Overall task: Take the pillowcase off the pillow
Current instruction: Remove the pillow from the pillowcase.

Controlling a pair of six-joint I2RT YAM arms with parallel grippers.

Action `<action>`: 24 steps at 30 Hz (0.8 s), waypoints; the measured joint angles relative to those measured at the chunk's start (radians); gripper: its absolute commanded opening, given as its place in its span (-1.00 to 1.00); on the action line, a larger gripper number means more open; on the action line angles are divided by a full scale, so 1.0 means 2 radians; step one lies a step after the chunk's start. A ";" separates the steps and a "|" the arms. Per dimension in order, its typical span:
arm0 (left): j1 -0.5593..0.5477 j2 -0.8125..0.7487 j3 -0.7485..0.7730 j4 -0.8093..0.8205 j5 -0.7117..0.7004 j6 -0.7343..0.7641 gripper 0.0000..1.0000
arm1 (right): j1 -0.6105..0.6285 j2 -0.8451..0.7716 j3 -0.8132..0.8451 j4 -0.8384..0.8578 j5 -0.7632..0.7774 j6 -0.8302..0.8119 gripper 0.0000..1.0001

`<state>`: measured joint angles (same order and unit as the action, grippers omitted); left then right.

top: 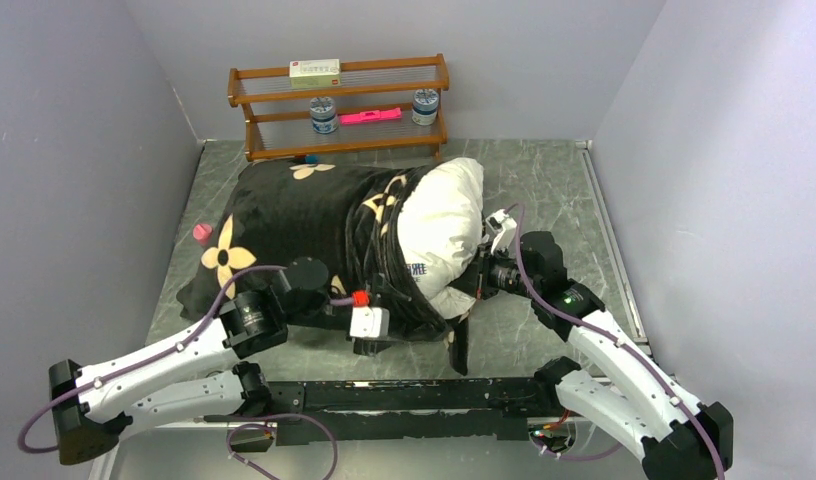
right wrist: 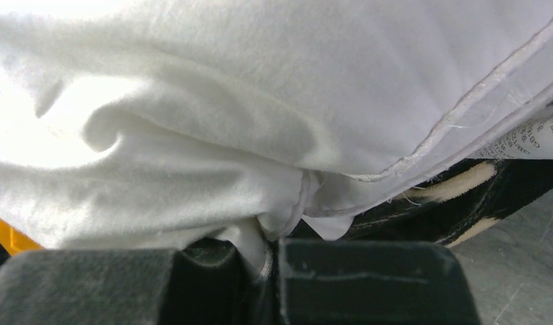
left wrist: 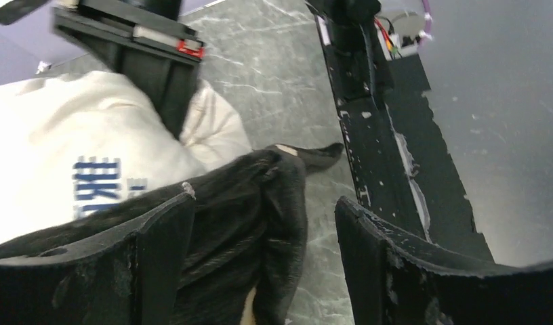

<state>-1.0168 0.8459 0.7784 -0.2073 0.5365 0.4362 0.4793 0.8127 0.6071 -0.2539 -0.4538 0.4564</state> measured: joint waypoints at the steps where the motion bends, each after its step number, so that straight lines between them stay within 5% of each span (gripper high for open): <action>1: -0.012 0.000 -0.004 0.000 -0.009 0.006 0.59 | 0.000 0.000 0.000 0.000 0.001 0.003 -1.00; 8: -0.075 0.021 0.006 -0.007 -0.058 0.079 0.56 | 0.000 0.010 0.006 0.000 -0.002 0.014 -1.00; 24: -0.107 0.150 0.102 -0.090 -0.189 0.256 0.30 | 0.000 0.011 0.016 -0.009 -0.015 0.005 -1.00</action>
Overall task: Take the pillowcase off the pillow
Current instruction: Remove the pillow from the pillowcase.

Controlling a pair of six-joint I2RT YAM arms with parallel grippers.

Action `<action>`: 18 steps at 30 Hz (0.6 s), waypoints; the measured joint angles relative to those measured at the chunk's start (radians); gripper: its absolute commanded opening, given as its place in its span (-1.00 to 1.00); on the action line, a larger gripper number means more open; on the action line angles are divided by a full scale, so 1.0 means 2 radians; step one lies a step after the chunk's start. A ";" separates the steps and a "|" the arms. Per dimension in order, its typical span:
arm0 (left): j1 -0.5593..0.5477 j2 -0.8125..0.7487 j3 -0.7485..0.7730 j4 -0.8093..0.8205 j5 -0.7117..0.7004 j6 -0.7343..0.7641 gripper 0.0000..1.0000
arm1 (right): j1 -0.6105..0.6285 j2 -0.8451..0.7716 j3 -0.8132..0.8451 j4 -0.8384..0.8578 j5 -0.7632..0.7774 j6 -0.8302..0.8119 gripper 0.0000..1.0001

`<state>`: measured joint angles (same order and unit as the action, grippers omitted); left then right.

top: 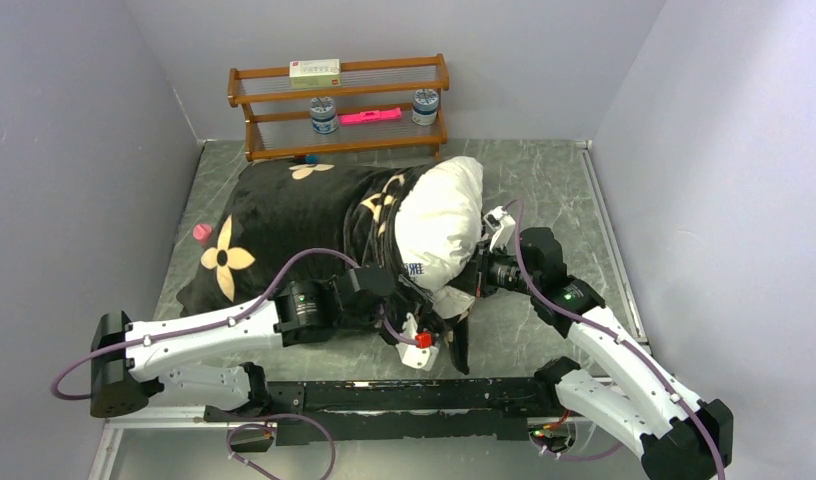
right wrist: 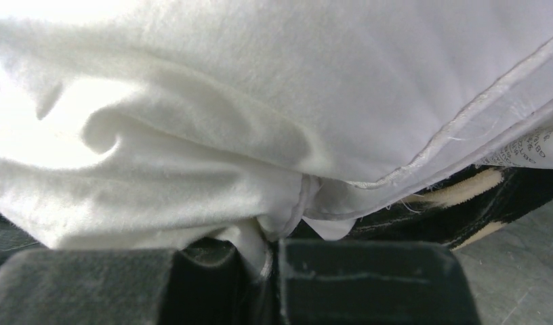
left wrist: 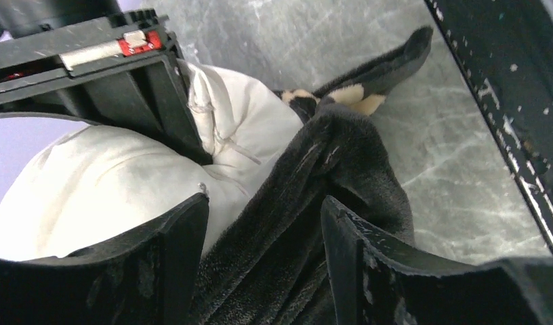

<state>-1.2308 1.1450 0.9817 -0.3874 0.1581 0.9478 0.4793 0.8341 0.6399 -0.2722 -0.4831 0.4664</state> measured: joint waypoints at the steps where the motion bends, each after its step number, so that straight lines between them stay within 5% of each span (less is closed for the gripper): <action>1: -0.002 0.006 0.003 -0.003 -0.007 0.005 0.27 | 0.000 0.000 0.000 -0.001 -0.001 -0.002 -1.00; 8: -0.023 0.042 0.020 -0.034 -0.065 0.030 -0.13 | 0.000 -0.003 0.011 -0.019 0.002 -0.019 -1.00; 15: -0.038 0.050 0.021 -0.041 -0.119 0.037 -0.83 | 0.003 -0.014 0.020 -0.047 0.021 -0.032 -1.00; 18: -0.041 0.044 0.022 -0.060 -0.137 0.034 -0.90 | 0.004 -0.015 0.030 -0.059 0.044 -0.037 -1.00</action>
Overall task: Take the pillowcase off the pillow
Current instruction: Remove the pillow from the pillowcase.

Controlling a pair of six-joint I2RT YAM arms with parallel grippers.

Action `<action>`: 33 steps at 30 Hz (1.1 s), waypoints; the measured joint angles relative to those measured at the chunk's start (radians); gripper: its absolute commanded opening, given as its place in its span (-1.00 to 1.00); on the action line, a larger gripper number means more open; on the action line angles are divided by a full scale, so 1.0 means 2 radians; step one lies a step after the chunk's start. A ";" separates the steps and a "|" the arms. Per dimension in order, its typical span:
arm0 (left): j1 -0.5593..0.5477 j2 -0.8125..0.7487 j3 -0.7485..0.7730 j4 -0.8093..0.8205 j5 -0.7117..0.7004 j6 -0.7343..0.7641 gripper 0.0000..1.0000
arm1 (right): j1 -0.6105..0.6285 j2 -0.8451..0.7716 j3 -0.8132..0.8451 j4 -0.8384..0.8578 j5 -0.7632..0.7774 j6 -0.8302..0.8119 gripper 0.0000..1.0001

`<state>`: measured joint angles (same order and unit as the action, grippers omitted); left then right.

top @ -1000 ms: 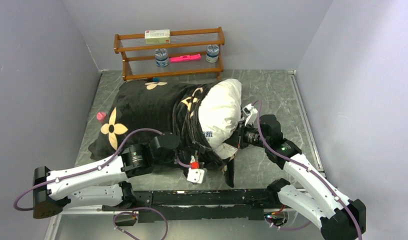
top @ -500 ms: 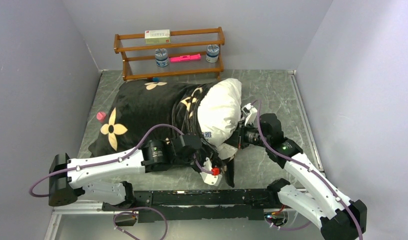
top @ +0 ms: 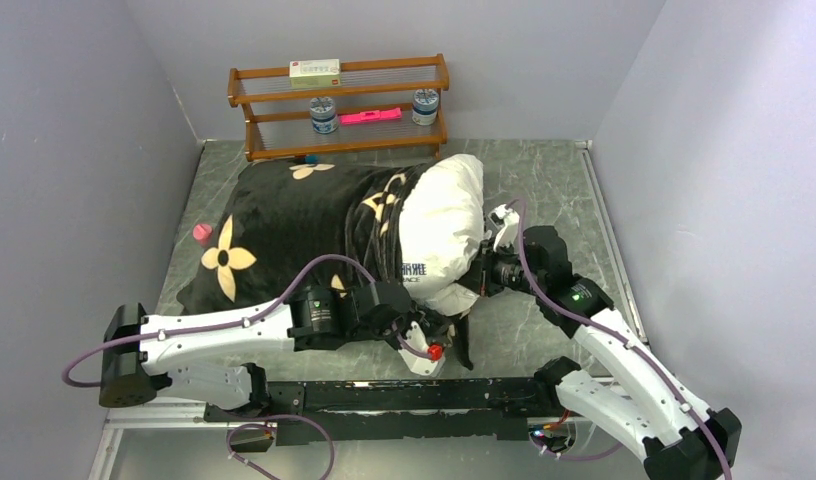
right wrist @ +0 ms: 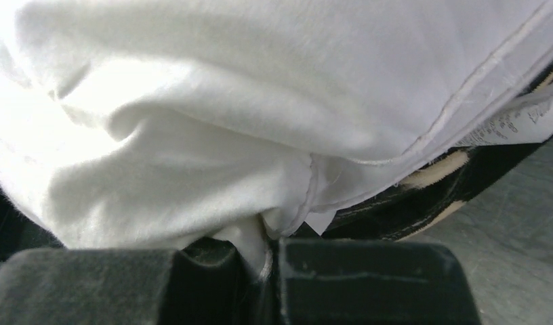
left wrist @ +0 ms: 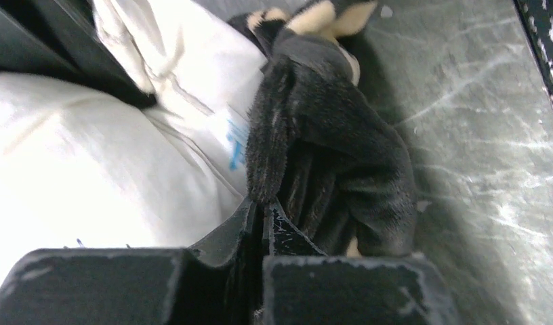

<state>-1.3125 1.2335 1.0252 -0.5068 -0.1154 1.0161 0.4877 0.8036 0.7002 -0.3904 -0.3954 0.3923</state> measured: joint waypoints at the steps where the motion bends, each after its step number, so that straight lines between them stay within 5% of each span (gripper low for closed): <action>1: 0.000 -0.003 0.000 -0.008 -0.005 -0.001 -0.90 | 0.000 0.000 0.004 -0.004 0.007 -0.001 -1.00; 26: -0.002 -0.062 -0.080 0.000 -0.084 -0.060 -0.89 | 0.012 -0.015 0.139 -0.149 0.192 -0.020 -1.00; 28: -0.003 -0.062 -0.083 0.007 -0.087 -0.065 -0.72 | 0.012 -0.018 0.139 -0.152 0.185 -0.025 -1.00; 31: -0.005 -0.062 -0.083 0.017 -0.084 -0.086 -0.21 | 0.010 -0.016 0.139 -0.148 0.167 -0.030 -1.00; 33: -0.007 -0.064 -0.083 0.027 -0.070 -0.108 -0.08 | 0.007 -0.013 0.139 -0.141 0.157 -0.032 -1.00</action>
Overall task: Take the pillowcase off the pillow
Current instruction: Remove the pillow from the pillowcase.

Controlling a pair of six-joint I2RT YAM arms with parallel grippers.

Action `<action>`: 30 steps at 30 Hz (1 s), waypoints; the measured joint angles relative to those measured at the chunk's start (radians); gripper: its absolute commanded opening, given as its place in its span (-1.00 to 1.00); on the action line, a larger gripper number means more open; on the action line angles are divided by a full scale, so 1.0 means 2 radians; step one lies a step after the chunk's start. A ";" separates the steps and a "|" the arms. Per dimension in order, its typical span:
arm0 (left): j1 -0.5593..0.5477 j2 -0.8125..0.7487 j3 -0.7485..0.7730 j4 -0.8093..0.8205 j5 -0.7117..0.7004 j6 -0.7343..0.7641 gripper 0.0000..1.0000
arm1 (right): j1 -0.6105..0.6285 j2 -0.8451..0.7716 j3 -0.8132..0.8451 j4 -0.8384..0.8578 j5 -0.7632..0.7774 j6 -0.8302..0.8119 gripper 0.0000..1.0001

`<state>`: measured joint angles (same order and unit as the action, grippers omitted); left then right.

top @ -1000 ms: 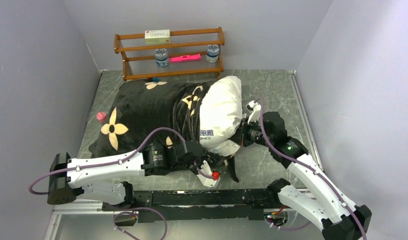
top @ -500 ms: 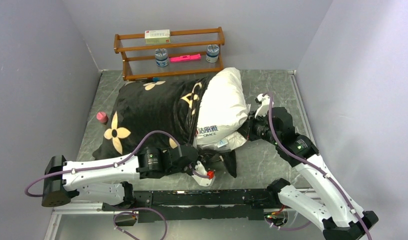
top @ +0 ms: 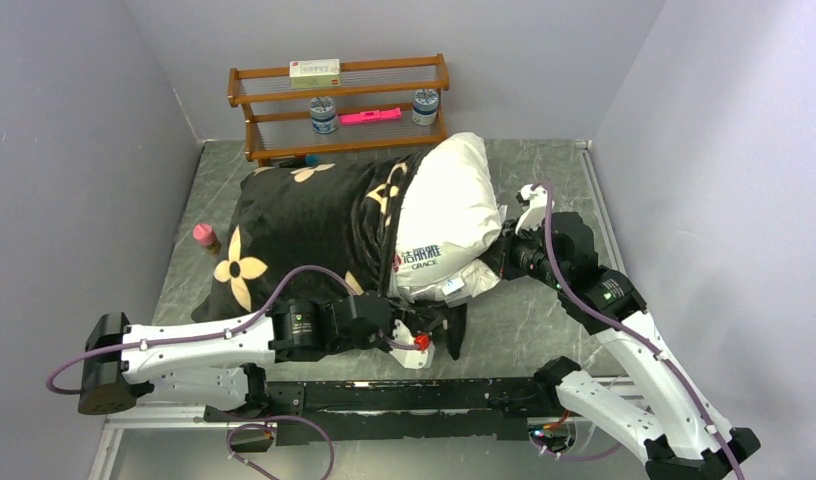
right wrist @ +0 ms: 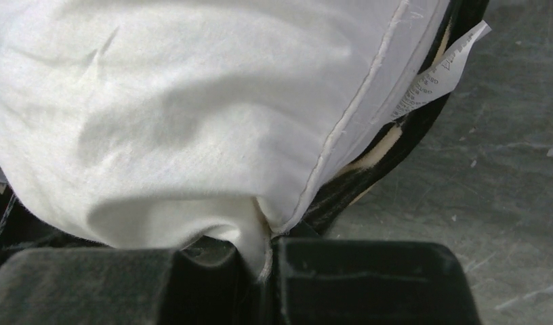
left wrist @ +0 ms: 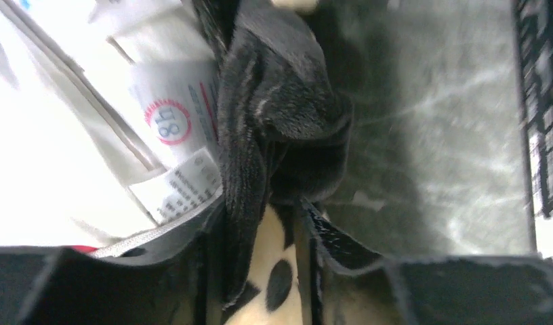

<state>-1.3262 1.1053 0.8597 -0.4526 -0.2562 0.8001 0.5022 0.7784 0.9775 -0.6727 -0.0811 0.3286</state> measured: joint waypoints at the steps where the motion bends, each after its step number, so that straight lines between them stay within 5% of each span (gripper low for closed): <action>1: -0.001 -0.002 -0.001 0.010 0.013 -0.012 -0.03 | -0.002 0.002 0.000 0.005 -0.005 0.000 -1.00; 8: -0.010 -0.029 -0.017 0.116 0.125 -0.056 0.30 | -0.008 0.014 -0.002 0.038 -0.030 -0.001 -1.00; 15: -0.028 0.001 -0.004 0.166 0.196 -0.049 0.31 | -0.009 0.014 -0.011 0.054 -0.038 0.000 -1.00; 30: -0.075 0.173 0.082 0.124 0.072 0.031 0.35 | -0.009 0.013 -0.012 0.063 -0.049 0.001 -1.00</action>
<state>-1.4761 1.4517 1.0229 -0.2047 -0.1120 0.8631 0.4835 0.8051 0.9539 -0.5472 -0.1799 0.3309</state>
